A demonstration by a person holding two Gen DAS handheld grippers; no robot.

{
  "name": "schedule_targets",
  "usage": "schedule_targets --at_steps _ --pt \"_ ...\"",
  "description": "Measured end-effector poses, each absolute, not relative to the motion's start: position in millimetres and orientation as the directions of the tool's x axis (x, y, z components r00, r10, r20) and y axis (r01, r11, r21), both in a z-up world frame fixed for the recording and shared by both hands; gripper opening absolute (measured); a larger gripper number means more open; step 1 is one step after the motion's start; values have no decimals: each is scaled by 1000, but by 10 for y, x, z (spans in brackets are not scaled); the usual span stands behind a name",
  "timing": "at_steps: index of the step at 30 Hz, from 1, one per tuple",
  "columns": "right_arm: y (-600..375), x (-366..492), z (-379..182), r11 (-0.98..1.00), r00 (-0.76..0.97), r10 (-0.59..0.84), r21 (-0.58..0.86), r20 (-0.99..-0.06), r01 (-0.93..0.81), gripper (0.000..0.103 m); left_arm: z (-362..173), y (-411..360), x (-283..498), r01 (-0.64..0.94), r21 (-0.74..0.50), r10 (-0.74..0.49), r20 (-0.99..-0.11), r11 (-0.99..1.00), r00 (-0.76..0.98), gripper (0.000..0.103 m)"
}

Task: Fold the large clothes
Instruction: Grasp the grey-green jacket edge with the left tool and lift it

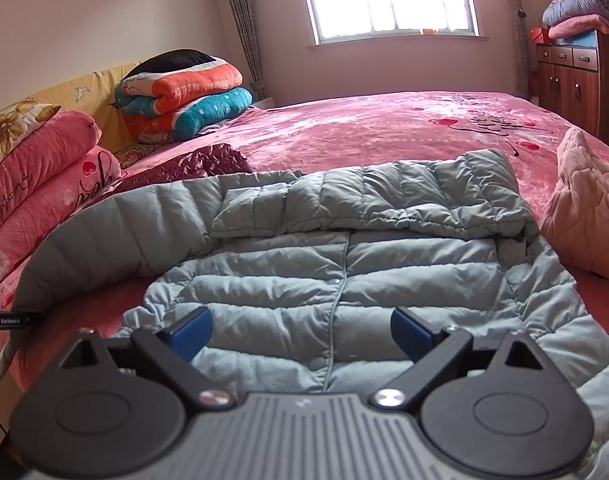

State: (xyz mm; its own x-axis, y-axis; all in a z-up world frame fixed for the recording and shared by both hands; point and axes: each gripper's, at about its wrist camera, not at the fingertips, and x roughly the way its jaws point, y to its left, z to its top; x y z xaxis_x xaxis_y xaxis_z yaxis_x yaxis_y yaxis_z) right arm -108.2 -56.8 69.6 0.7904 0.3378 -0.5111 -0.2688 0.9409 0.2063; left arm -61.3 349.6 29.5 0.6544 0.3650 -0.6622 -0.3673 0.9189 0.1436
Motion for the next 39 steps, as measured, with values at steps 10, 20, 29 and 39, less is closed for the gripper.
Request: schedule_targets --at_steps 10,20,29,39 --pt "-663 -1049 688 937 800 346 233 -490 -262 96 718 3284 -656 -357 48 311 -607 933 731 13" --pt "-863 -981 703 932 824 339 281 -454 -229 96 1307 2718 -475 -224 27 203 -538 974 818 11" --pt "-1137 -903 711 918 842 330 354 -427 -180 96 1531 2364 -374 -135 74 154 -510 988 847 11" --pt "-1368 -762 644 873 828 352 471 -436 -123 96 914 2913 -710 -262 17 219 -604 965 767 19"
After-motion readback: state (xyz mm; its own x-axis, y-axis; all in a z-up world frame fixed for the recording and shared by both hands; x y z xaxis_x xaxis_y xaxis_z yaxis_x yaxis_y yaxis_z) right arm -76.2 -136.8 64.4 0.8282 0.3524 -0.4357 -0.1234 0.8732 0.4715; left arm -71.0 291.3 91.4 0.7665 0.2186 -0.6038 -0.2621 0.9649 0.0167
